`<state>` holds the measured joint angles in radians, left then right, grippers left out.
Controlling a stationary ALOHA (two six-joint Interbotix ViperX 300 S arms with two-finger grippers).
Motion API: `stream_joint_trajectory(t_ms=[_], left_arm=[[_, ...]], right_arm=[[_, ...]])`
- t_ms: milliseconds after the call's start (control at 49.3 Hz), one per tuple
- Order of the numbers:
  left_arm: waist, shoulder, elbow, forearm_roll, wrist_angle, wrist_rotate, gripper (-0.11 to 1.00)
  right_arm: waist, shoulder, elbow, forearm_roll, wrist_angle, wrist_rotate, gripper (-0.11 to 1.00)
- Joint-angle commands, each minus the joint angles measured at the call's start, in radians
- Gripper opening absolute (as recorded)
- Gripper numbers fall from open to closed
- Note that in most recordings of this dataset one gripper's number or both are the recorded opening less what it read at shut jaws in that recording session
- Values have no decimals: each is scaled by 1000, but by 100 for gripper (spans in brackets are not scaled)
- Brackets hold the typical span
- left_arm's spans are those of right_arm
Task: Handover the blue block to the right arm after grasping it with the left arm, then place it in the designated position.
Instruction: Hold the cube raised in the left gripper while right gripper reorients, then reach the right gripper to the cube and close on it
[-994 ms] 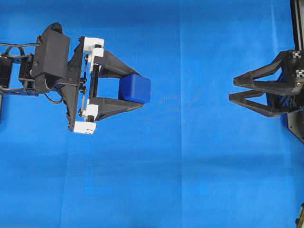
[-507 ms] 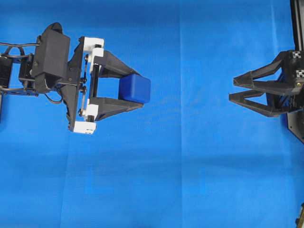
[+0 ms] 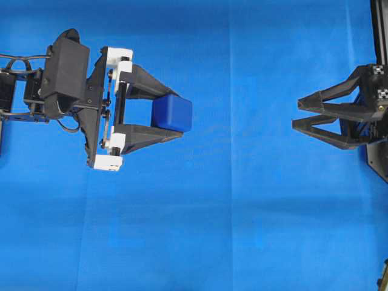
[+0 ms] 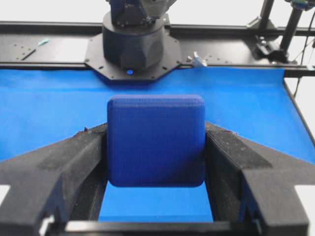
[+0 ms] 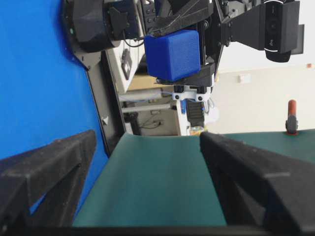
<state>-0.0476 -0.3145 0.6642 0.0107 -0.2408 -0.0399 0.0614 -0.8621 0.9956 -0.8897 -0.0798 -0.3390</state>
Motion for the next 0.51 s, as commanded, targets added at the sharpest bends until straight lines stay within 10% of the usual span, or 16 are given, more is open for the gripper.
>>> stream_joint_trajectory(t_ms=[0,487], left_arm=[[0,-21,-12,-2,-11,-2,48],[0,-21,-12,-2,-11,-2,48]], right_arm=[[3,3,-25,0,-5,3,94],[3,11,-28,0,-8,3,94]])
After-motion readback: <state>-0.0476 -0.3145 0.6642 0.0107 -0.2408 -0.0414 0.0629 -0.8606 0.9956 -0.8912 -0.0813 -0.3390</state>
